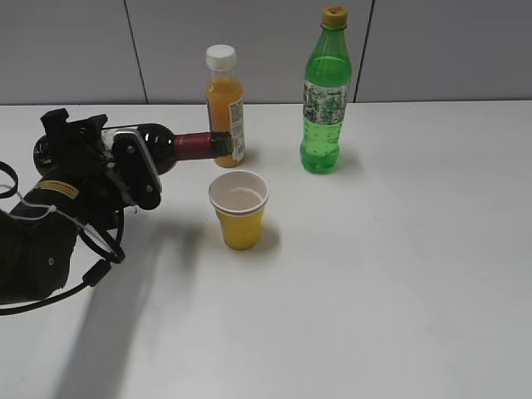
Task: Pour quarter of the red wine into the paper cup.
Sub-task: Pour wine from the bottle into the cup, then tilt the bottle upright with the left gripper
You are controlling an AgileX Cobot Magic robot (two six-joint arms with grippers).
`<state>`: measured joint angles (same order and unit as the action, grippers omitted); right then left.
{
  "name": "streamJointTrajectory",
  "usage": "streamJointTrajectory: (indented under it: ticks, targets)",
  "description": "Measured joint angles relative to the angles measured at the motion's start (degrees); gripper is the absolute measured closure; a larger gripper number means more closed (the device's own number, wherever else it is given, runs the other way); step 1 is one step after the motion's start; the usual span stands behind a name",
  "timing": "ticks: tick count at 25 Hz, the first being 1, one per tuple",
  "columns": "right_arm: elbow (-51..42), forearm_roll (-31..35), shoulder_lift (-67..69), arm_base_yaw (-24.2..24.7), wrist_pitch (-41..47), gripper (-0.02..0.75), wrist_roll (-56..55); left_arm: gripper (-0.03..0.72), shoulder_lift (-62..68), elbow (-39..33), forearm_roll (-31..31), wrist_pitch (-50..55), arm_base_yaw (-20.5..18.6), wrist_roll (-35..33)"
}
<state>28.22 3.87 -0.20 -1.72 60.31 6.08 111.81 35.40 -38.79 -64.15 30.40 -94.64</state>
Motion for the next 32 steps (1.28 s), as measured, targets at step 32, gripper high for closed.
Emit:
streamJointTrajectory:
  ticks: [32]
  targets:
    - [0.0,0.0,0.0,0.0,0.0,0.144,0.0,0.156,0.0,0.0,-0.1,0.0,0.0,-8.9]
